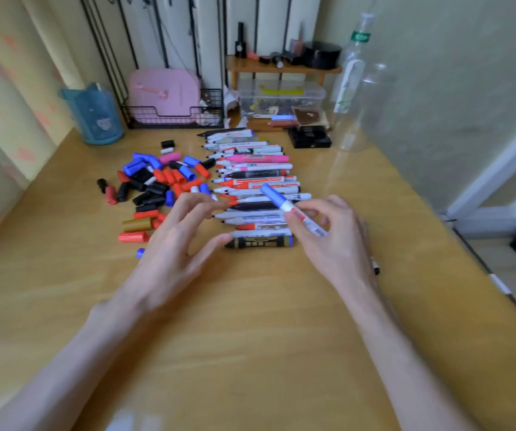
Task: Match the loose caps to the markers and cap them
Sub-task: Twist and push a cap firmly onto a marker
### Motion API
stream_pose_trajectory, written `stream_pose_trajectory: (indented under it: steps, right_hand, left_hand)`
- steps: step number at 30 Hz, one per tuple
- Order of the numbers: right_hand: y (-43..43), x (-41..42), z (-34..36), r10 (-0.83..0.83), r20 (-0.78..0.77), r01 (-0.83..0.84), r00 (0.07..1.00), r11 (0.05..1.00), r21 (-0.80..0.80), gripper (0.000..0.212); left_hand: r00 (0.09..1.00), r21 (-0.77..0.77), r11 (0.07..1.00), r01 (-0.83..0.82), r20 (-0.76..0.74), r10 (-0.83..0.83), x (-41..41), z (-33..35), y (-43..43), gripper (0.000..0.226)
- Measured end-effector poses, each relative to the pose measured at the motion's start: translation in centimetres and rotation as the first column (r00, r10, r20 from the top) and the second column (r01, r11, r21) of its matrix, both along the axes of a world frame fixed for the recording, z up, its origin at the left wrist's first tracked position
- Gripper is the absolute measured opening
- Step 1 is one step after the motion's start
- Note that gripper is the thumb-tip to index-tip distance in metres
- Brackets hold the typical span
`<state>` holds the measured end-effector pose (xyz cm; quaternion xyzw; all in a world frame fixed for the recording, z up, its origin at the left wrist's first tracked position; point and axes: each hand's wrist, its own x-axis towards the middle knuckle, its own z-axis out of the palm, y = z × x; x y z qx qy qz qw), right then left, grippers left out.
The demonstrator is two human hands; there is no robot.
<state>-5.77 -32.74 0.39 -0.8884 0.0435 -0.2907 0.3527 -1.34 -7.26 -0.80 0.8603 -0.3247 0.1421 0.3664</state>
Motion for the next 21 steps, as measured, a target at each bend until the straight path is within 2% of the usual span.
stream_pose_trajectory:
  steps: [4,7,14,21]
  right_hand:
    - [-5.6,-1.1,0.0,-0.247,-0.158,0.248,0.956,0.969,-0.014,0.013]
    - [-8.7,-2.3,-0.3,-0.355,-0.26,0.364,0.898,0.931,-0.015,0.019]
    - [-10.3,-2.4,-1.8,-0.334,-0.379,0.386,0.863,0.92,0.068,0.026]
    - [-10.0,-2.2,-1.9,-0.357,-0.291,0.389,0.888,0.919,0.06,0.025]
  left_hand:
    - [0.998,0.021,0.998,0.061,0.014,-0.061,-0.3,-0.1,-2.7,0.03]
    - [0.996,0.043,0.996,0.084,0.019,-0.085,-0.7,-0.5,-4.4,0.027]
    - [0.994,0.081,0.991,0.11,-0.026,-0.108,-0.9,-0.7,-6.0,0.024]
    - [0.996,0.065,0.994,0.088,-0.026,-0.086,-1.2,-0.3,-5.1,0.025]
